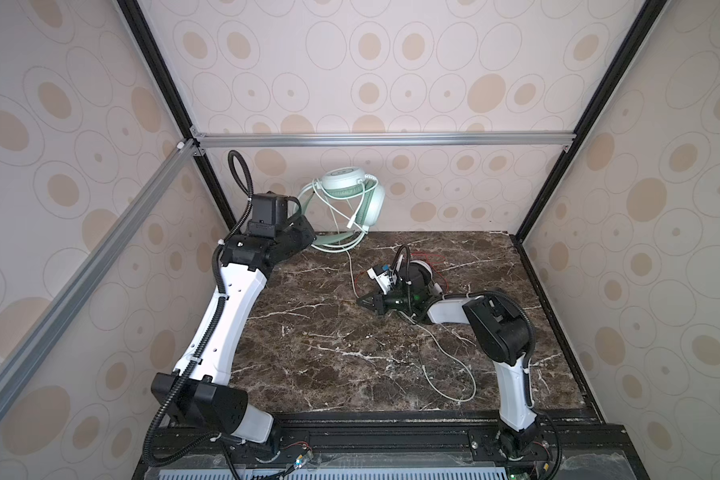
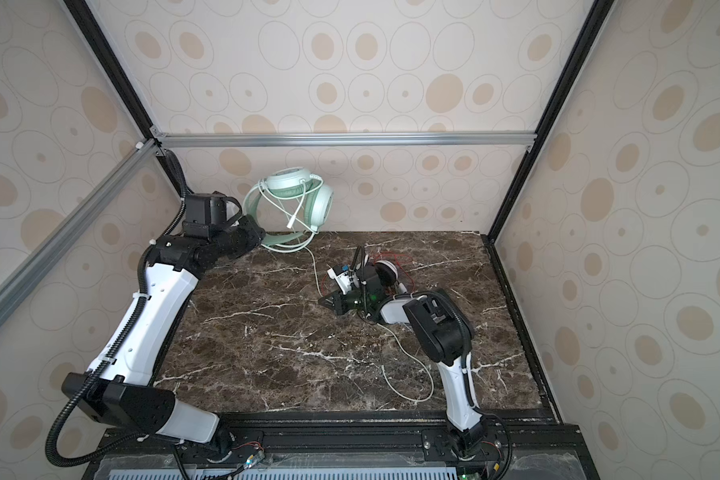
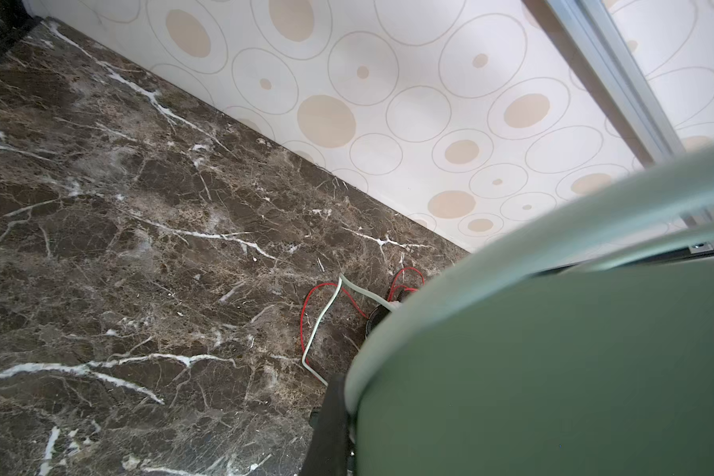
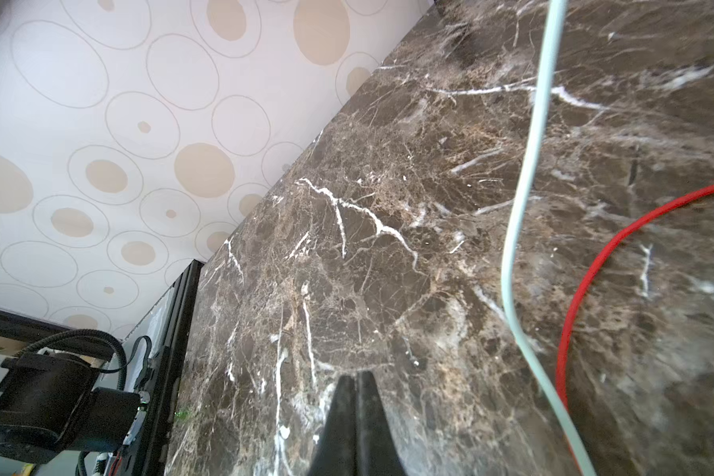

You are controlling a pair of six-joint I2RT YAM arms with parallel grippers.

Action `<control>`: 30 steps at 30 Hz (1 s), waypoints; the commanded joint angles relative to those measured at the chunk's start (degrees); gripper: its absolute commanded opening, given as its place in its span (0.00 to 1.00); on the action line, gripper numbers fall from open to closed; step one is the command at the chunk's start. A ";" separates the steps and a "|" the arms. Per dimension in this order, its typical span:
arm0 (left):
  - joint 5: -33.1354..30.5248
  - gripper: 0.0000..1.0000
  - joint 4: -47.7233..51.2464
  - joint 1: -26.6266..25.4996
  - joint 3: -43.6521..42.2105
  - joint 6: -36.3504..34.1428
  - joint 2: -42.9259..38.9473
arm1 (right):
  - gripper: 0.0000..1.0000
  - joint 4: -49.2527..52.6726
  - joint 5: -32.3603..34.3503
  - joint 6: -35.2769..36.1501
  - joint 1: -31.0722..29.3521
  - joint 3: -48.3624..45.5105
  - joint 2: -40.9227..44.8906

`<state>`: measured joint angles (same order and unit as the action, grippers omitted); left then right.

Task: Wrap the headphones

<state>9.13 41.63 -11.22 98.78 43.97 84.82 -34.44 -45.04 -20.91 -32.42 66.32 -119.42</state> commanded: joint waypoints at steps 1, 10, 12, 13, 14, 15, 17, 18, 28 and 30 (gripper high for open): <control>1.59 0.00 -5.13 0.46 0.94 1.74 -3.50 | 0.00 1.15 3.01 2.53 -0.12 -2.45 4.11; 3.14 0.00 -5.98 0.50 -0.14 2.35 -3.48 | 0.55 21.43 10.11 3.56 -0.25 15.40 -3.73; 3.39 0.00 -6.27 0.50 -0.58 2.43 -3.56 | 0.55 22.81 9.74 2.99 -0.43 19.52 -6.54; 3.53 0.00 -6.33 0.50 -0.68 2.42 -3.56 | 0.55 23.99 9.70 2.82 -0.53 22.06 -8.23; 3.49 0.00 -6.46 0.50 -0.91 2.37 -3.59 | 0.55 25.42 9.53 2.88 -0.77 24.33 -9.68; 3.53 0.00 -6.47 0.50 -0.95 2.32 -3.61 | 0.55 27.01 9.75 2.99 -1.05 26.74 -11.19; 3.62 0.00 -6.47 0.49 -1.05 2.11 -3.58 | 0.55 29.50 10.04 3.06 -1.51 30.27 -13.81; 3.64 0.00 -6.43 0.50 -1.11 2.05 -3.60 | 0.55 30.06 10.14 2.83 -1.66 31.39 -14.78; 3.57 0.00 -6.27 0.66 -1.25 1.89 -3.56 | 0.03 24.59 8.85 1.33 -2.73 20.43 -10.29; 3.75 0.00 -6.86 0.61 -1.88 2.23 -3.81 | 0.00 22.03 9.41 0.96 -2.87 14.55 -6.71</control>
<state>11.49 39.70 -11.03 96.57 44.23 83.57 -9.93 -35.35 -19.35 -34.85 86.02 -131.57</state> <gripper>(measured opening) 0.073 0.054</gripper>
